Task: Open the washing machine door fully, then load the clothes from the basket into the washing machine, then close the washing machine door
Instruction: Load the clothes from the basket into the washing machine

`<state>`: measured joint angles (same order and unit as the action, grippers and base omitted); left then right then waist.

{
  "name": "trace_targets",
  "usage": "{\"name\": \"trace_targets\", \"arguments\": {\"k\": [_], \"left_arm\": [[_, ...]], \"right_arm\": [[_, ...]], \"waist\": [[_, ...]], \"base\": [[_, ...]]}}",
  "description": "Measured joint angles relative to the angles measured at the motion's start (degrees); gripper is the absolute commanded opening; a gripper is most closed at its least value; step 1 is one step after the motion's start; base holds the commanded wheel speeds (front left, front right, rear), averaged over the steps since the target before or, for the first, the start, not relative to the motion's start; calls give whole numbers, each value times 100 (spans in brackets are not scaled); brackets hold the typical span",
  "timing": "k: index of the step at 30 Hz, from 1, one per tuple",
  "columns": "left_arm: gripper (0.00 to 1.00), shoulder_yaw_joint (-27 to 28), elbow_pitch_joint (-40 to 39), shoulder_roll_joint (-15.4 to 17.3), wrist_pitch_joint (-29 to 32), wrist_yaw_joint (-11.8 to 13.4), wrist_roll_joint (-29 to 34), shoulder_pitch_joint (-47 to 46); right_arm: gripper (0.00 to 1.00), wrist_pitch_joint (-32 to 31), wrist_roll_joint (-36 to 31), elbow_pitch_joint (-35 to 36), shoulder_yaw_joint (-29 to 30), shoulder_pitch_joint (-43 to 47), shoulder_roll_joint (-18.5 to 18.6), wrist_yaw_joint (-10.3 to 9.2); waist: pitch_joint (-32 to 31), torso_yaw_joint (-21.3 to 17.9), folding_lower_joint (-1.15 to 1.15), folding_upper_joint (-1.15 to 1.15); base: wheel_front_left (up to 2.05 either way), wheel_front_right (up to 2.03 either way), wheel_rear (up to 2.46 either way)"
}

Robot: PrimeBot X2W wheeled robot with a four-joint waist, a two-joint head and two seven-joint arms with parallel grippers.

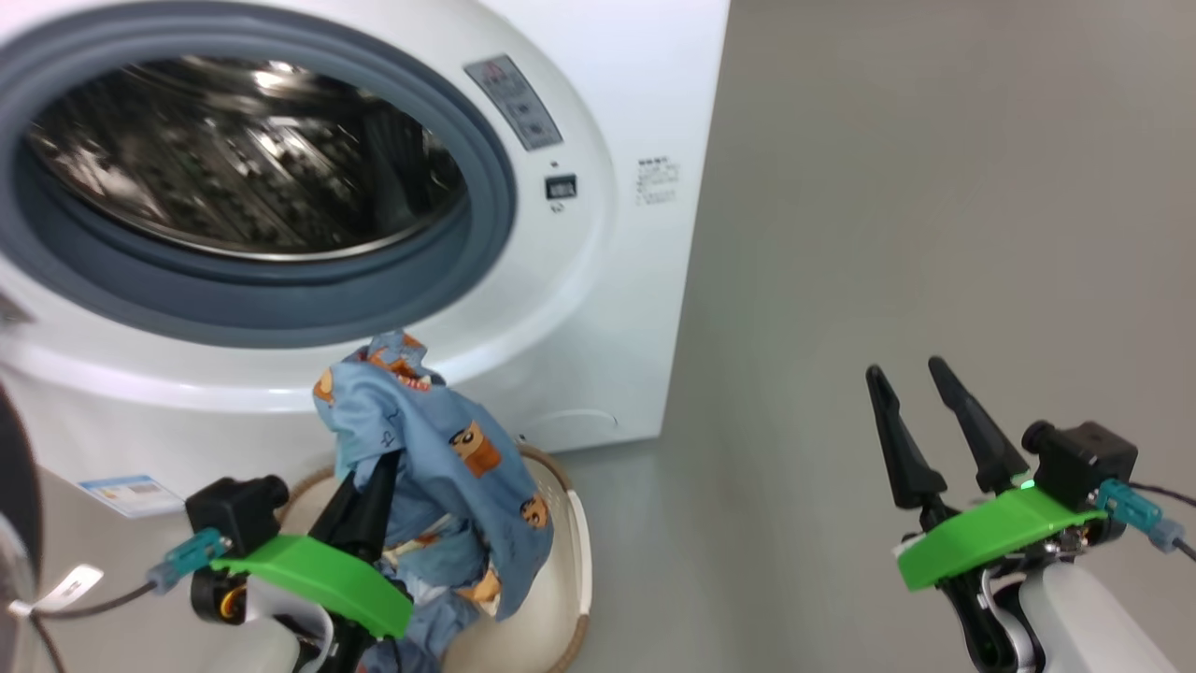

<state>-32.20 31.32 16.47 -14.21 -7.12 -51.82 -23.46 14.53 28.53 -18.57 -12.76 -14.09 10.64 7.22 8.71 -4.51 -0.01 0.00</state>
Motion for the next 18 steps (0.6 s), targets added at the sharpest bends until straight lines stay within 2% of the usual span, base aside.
{"name": "trace_targets", "arguments": {"k": [8, 18], "left_arm": [[0, 417, -792, 109, -1, 408, 441, 567], [0, 577, -1948, 335, 0, 983, 631, 1085]], "right_arm": [[100, 0, 44, -56, -35, 296, 111, 0], [100, 0, 59, -53, -55, 438, 226, 0]], "waist": [[-540, 200, 0, 0], [-898, 370, 0, 0]], "base": [[0, 0, 0], [0, 0, 0]]}}
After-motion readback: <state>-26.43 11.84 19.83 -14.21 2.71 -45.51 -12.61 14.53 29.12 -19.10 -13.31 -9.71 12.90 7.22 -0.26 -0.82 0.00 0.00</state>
